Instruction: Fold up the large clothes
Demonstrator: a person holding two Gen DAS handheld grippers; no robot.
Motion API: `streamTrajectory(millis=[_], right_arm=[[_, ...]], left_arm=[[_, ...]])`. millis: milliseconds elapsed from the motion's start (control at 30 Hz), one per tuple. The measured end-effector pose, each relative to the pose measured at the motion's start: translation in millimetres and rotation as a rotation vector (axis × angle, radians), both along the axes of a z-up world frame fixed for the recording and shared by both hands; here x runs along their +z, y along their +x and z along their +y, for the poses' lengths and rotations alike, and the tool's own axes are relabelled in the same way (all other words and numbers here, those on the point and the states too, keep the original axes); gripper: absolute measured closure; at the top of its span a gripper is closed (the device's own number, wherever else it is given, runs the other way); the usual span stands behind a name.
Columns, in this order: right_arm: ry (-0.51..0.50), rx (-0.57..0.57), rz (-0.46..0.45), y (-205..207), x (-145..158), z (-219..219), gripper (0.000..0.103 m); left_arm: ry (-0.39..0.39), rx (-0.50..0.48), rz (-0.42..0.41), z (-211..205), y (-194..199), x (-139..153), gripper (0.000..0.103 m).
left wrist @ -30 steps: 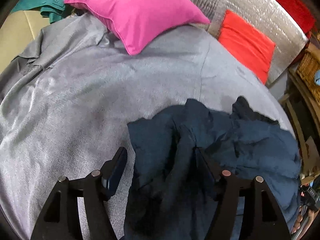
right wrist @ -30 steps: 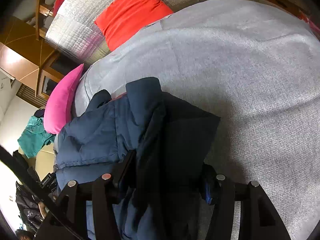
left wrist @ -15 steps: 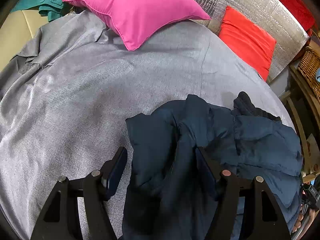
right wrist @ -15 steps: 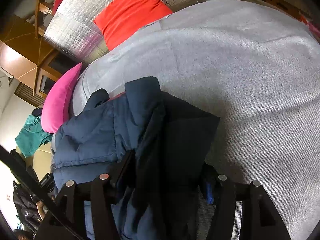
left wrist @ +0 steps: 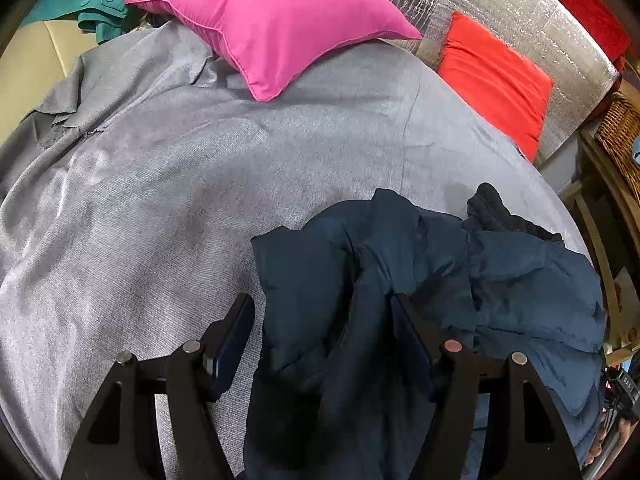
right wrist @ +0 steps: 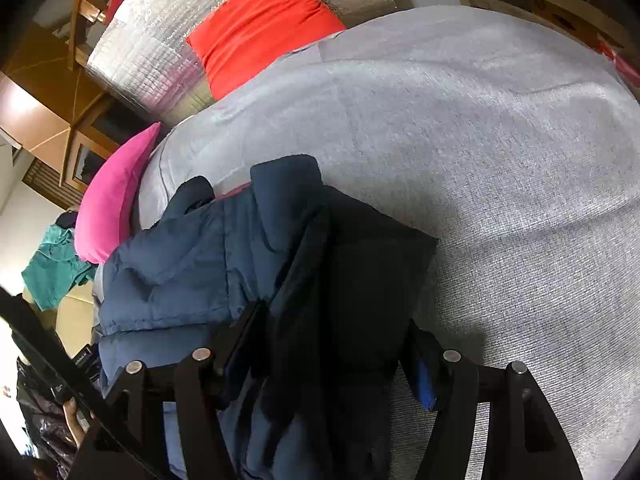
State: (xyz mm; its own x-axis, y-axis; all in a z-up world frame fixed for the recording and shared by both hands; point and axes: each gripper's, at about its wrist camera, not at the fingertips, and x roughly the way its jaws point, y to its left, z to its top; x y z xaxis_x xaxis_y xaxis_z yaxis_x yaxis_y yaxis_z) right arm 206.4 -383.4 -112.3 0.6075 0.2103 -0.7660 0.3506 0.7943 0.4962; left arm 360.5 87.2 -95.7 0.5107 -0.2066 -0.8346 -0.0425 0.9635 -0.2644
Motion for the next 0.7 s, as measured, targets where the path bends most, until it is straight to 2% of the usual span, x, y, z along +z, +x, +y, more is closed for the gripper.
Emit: streamTrajectory(millis=[333,400,433,467,533,633,700], right_arm=[[0.020,-0.004,0.001,-1,-3,-2,0.035],[0.015,-0.009,0.005,-1,-3,-2,0.032],[0.008,-0.015,0.011,-1,-3,-2,0.027],[0.005,-0.019,0.014,0,-4,-1,0.024],[0.012,-0.023,0.015,0,-6,-2,0.021],[0.013,-0.055,0.003,-9,-3,-5,0.021],[-0.012,-0.076,-0.016,-27,4,-3,0.021]], left_arm=[[0.006,0.000,-0.003,-1,0,2,0.033],[0.008,0.000,-0.005,-1,-1,2,0.033],[0.009,0.001,-0.006,-1,-2,1,0.030],[0.018,0.004,-0.009,-1,-3,0,0.023],[0.039,0.021,-0.009,3,-5,-6,0.015],[-0.012,0.039,-0.020,15,-16,-3,0.015],[-0.014,0.048,-0.056,21,-30,5,0.015]])
